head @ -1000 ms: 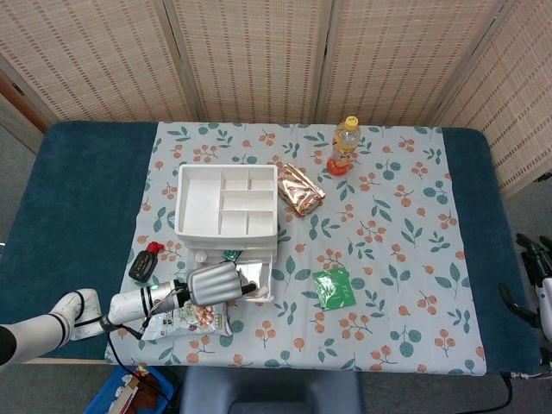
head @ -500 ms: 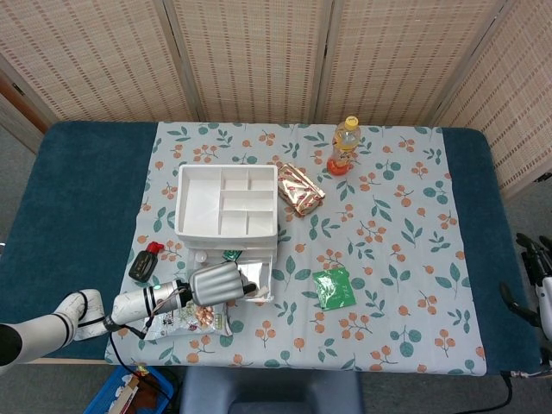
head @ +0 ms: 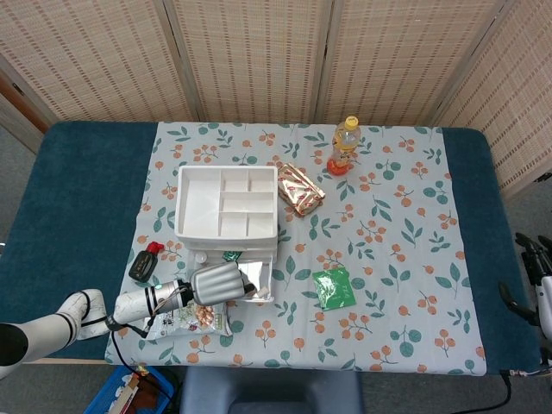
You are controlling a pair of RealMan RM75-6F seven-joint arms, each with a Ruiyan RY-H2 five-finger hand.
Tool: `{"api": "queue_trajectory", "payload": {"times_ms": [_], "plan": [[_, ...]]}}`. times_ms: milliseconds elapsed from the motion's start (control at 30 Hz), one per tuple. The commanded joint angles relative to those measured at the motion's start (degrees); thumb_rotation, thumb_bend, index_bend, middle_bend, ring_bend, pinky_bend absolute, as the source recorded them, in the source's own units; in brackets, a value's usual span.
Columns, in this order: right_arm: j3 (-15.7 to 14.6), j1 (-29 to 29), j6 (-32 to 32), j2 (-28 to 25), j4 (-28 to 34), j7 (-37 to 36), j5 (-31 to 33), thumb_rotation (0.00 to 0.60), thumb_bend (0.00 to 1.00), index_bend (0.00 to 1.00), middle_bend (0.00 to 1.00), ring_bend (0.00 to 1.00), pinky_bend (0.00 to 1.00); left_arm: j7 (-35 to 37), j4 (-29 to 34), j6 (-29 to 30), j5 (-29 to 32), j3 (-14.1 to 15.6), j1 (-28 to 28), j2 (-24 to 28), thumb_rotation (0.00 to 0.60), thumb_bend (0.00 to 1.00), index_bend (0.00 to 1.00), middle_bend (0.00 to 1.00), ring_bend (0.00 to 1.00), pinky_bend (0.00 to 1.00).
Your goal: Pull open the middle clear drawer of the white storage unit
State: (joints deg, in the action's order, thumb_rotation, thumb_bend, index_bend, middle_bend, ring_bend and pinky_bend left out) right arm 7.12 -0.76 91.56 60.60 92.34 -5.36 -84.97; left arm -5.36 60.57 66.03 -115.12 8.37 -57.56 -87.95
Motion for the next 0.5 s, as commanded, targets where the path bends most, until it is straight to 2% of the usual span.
{"api": "queue_trajectory", "payload": {"times_ms": [33,500], "plan": [[-0.02,0.08,0.10,0.09,-0.03,-0.02,-0.01,0.600,0.34,0.08,0.21,0.14,0.21,0.44,-0.33,0.20,0.15,0.06,-0.05,-0.27,0.600,0.24,0.50,0.88,0.94,1.00],[0.06,0.12,0.18,0.07,0.13,0.11,-0.01,0.600,0.34,0.08,0.21,0.14,0.21,1.36,-0.26,2.24,1.39,-0.15,0.70,-0.02,0.600,0.24,0.55,0.89,0.95,1.00]]}}
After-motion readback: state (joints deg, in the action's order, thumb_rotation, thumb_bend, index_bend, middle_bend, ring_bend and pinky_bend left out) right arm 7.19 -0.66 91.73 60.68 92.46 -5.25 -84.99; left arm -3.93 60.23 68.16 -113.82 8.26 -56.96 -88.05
